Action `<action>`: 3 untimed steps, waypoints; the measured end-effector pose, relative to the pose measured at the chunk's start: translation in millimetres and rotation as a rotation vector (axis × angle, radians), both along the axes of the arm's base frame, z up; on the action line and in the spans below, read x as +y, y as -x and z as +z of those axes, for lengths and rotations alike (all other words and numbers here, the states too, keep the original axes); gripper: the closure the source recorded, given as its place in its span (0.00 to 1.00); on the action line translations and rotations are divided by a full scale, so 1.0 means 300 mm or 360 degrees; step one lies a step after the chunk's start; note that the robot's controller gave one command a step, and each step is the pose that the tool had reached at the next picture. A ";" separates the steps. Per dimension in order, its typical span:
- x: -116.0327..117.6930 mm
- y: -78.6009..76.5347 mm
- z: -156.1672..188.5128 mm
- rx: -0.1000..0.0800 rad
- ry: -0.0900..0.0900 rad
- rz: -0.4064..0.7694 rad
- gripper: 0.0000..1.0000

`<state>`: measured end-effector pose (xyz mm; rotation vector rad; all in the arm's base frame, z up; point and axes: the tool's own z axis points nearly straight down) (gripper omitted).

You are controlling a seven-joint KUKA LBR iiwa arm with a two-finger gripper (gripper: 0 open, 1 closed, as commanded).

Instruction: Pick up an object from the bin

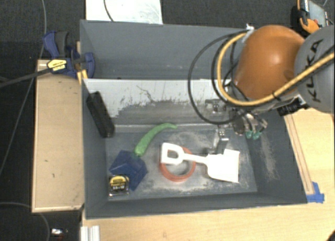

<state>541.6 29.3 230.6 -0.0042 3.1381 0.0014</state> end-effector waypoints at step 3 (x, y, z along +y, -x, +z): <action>0.019 -0.049 -0.130 -0.0010 0.0002 0.0248 0.00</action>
Offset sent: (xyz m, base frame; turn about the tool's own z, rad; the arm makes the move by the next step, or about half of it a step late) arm 0.0372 0.0401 -0.0777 -0.0734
